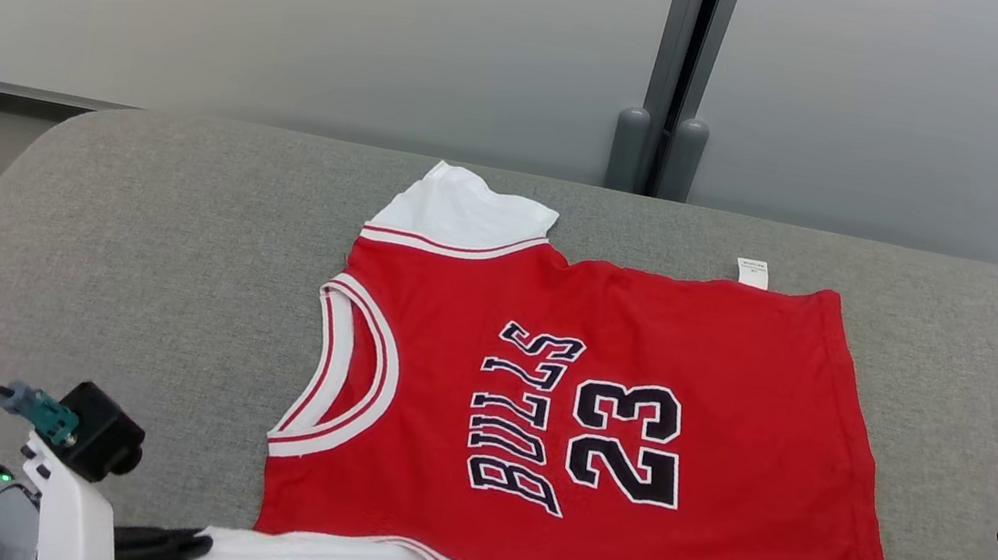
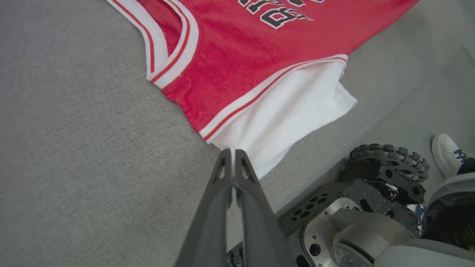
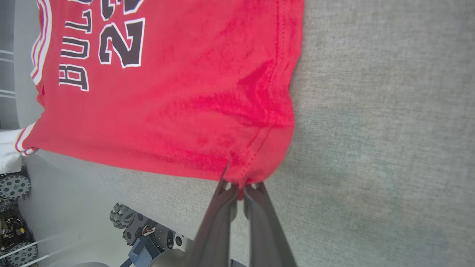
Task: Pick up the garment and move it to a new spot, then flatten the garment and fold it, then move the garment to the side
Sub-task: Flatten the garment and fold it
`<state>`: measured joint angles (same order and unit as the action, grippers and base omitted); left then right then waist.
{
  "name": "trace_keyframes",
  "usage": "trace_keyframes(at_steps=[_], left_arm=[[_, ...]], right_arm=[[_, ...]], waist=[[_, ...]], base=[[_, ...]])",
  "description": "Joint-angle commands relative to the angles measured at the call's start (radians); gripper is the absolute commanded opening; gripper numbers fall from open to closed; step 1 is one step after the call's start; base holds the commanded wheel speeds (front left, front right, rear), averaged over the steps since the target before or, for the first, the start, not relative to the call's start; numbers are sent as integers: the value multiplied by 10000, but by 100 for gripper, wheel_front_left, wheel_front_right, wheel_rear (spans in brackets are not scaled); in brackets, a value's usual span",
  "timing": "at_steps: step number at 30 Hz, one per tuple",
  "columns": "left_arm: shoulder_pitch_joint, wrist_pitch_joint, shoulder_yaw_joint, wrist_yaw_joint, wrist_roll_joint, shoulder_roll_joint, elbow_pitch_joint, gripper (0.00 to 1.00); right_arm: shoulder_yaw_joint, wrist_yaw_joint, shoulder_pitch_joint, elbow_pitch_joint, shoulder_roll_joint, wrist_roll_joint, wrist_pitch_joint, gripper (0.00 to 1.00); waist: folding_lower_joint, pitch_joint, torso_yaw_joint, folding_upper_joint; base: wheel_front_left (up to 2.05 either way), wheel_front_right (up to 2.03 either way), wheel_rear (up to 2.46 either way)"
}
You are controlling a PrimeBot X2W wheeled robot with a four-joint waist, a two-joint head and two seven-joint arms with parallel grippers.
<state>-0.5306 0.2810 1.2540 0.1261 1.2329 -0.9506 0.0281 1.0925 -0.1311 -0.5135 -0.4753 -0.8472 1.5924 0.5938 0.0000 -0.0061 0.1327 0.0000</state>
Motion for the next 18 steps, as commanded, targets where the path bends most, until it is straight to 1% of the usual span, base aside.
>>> trace_keyframes(at_steps=[1,9,12,15,18], left_arm=[[-282,-64,-134,-60,-139,10,-84,0],[-1066,56,-343,-23,-551,199,-353,0],[-1568,155,-391,6,-870,324,-590,0],[-1906,237,-372,27,-1101,476,-856,0],[-2302,297,-427,20,-1241,693,-1180,0]], right_arm=[[-75,6,-175,-48,95,85,-59,0],[-194,4,-870,-283,277,-152,-54,0],[-311,4,-1265,-487,509,-247,-93,0],[-495,4,-1547,-818,786,-5,-55,0],[-646,4,-1998,-1122,1058,-20,-137,0]], waist=[[0,45,-6,0],[0,323,-98,0],[0,551,-177,0],[0,742,-259,0],[0,1053,-344,0]], base=[[0,0,0],[0,0,0],[0,0,0],[0,0,0],[0,0,0]])
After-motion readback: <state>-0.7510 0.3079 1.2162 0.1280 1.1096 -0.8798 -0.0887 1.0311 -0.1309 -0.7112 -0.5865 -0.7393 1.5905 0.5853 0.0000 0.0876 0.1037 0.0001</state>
